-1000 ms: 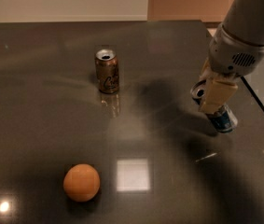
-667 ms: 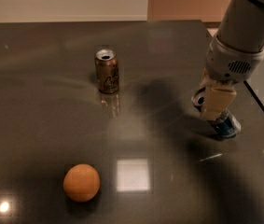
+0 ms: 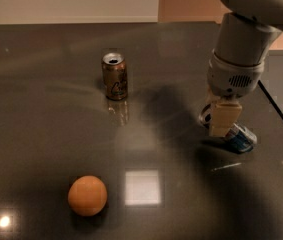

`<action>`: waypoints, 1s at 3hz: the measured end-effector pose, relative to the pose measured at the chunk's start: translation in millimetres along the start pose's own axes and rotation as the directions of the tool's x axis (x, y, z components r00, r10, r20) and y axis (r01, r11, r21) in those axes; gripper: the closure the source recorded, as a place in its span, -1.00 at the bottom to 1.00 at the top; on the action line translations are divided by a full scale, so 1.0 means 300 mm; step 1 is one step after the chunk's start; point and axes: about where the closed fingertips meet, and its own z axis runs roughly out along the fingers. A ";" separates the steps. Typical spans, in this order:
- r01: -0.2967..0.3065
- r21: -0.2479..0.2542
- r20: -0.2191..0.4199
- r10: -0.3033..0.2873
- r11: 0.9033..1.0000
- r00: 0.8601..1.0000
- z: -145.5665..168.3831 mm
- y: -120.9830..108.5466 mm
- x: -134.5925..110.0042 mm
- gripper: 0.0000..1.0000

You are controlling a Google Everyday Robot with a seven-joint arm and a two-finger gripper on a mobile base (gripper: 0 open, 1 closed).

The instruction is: Knock redbull can over

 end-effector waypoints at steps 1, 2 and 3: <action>0.019 -0.013 -0.006 -0.019 1.000 1.000 0.023 -0.010 -0.019 -0.26; 0.019 -0.014 0.005 -0.019 1.000 1.000 0.033 -0.018 -0.030 -0.74; 0.010 -0.014 0.022 -0.010 1.000 1.000 0.040 -0.018 -0.035 -1.00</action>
Offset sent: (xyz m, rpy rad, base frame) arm -0.0120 0.0022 -0.0121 -0.0166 0.1028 0.0229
